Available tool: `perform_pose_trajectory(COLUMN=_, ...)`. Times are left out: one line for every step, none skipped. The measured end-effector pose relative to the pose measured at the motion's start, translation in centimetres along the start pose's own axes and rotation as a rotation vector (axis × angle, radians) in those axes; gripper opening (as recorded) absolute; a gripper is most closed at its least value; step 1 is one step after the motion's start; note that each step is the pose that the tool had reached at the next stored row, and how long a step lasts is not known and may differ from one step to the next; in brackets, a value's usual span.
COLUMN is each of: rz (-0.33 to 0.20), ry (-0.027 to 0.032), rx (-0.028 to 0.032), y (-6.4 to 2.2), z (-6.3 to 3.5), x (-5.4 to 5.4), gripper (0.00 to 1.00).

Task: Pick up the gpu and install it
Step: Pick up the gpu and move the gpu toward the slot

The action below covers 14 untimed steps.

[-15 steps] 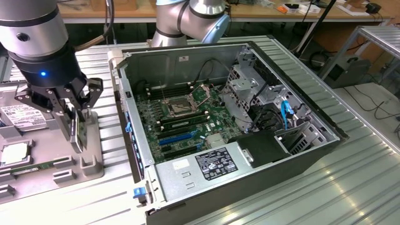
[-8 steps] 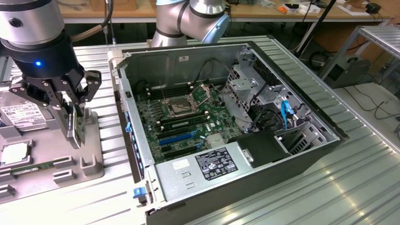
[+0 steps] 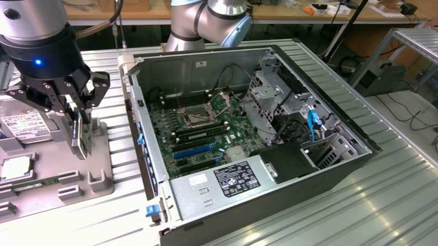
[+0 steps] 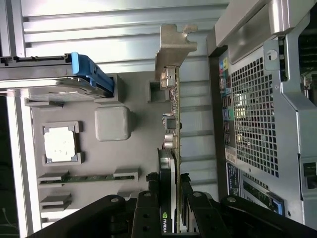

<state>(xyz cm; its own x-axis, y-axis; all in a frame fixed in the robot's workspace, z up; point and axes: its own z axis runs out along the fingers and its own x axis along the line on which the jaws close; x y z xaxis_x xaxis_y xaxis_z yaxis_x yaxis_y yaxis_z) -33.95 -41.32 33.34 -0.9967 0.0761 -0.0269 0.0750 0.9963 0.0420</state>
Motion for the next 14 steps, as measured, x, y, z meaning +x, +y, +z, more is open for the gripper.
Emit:
perform_pose_trajectory(rz=0.0, ry=-0.0001, rx=0.0, y=0.0, z=-0.1, x=0.0, gripper=0.27)
perform_pose_trajectory(rz=0.0, ry=-0.0001, rx=0.0, y=0.01, z=-0.29, x=0.0, gripper=0.27)
perform_pose_trajectory(rz=0.0, ry=0.0, rx=0.0, y=0.02, z=-0.54, x=0.0, gripper=0.27)
perform_pose_trajectory(rz=0.0, ry=-0.0001, rx=-0.0001, y=0.04, z=-0.92, x=0.0, gripper=0.27)
perform_pose_trajectory(rz=0.0, ry=-0.0001, rx=0.0, y=0.05, z=-1.08, x=0.0, gripper=0.27)
perform_pose_trajectory(rz=0.0, ry=0.0, rx=0.0001, y=0.06, z=-1.36, x=0.0, gripper=0.27)
perform_pose_trajectory(rz=0.0, ry=0.0, rx=0.0, y=0.07, z=-1.68, x=0.0, gripper=0.27)
perform_pose_trajectory(rz=0.0, ry=0.0, rx=0.0001, y=0.08, z=-1.9, x=-0.1, gripper=0.27)
perform_pose_trajectory(rz=0.0, ry=-0.0001, rx=0.0001, y=0.09, z=-2.04, x=-0.1, gripper=0.27)
perform_pose_trajectory(rz=0.0, ry=0.0, rx=0.0002, y=0.09, z=-2.17, x=-0.1, gripper=0.27)
perform_pose_trajectory(rz=0.0, ry=-0.0001, rx=0.0001, y=0.1, z=-2.37, x=-0.1, gripper=0.27)
perform_pose_trajectory(rz=0.0, ry=-0.0001, rx=0.0001, y=0.11, z=-2.61, x=-0.1, gripper=0.27)
perform_pose_trajectory(rz=0.0, ry=-0.0001, rx=0.0, y=0.12, z=-2.76, x=-0.1, gripper=0.27)
perform_pose_trajectory(rz=0.0, ry=0.0, rx=0.0001, y=0.13, z=-2.94, x=-0.1, gripper=0.27)
